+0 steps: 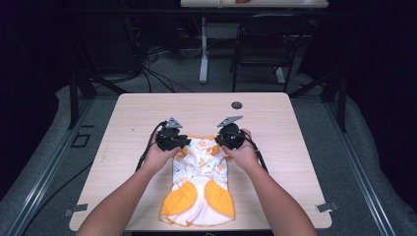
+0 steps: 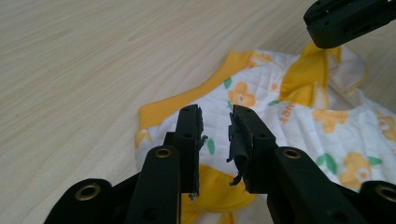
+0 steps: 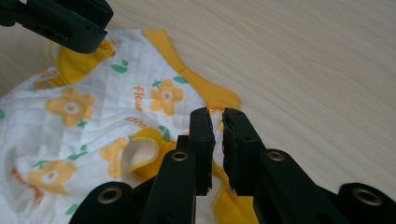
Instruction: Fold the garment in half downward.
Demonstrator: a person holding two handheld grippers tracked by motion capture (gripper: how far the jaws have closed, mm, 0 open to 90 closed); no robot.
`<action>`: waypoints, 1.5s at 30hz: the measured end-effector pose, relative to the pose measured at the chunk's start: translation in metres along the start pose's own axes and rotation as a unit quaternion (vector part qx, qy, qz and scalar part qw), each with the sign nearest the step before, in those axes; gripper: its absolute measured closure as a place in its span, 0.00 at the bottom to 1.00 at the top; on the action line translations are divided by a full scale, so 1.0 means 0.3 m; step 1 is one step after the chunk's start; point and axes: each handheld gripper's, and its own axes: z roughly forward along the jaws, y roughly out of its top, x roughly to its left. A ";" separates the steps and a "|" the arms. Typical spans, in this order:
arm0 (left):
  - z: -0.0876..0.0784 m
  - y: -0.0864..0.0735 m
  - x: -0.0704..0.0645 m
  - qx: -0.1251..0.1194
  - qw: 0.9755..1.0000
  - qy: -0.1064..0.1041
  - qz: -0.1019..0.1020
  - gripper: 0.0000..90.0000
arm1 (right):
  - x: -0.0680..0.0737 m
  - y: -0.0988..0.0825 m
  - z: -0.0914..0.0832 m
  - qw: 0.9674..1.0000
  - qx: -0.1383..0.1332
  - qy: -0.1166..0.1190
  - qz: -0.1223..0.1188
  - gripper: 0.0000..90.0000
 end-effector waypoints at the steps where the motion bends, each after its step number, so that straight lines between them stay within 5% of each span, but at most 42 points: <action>1: 0.008 -0.003 0.004 0.000 1.000 0.000 -0.003 0.81 | -0.003 0.002 0.013 1.000 0.008 0.001 -0.001 0.90; 7: 0.058 -0.051 0.012 0.033 0.999 0.002 -0.005 0.81 | 0.014 -0.029 0.082 0.999 0.049 0.012 -0.021 0.92; 14: 0.058 -0.085 0.006 0.031 0.999 -0.008 -0.011 0.82 | 0.028 -0.053 0.090 0.996 0.074 0.020 -0.038 0.92; 17: 0.043 -0.093 -0.010 0.043 0.999 -0.012 0.002 0.82 | 0.045 -0.068 0.082 0.995 0.081 0.028 -0.045 0.92; 24: 0.019 -0.090 -0.025 0.042 0.999 -0.017 0.011 0.79 | 0.059 -0.074 0.047 0.995 0.074 0.034 -0.049 0.91; 31: 0.013 -0.042 0.028 0.024 1.000 0.001 0.003 0.73 | 0.017 -0.038 0.051 0.999 0.047 0.013 -0.019 0.85; 35: 0.027 -0.046 0.043 0.027 1.000 0.015 0.000 0.70 | 0.003 -0.035 0.064 0.999 0.048 0.006 -0.014 0.81; 45: 0.050 -0.077 0.061 0.045 0.999 0.010 -0.008 0.62 | -0.024 -0.067 0.101 0.998 0.063 0.018 -0.007 0.67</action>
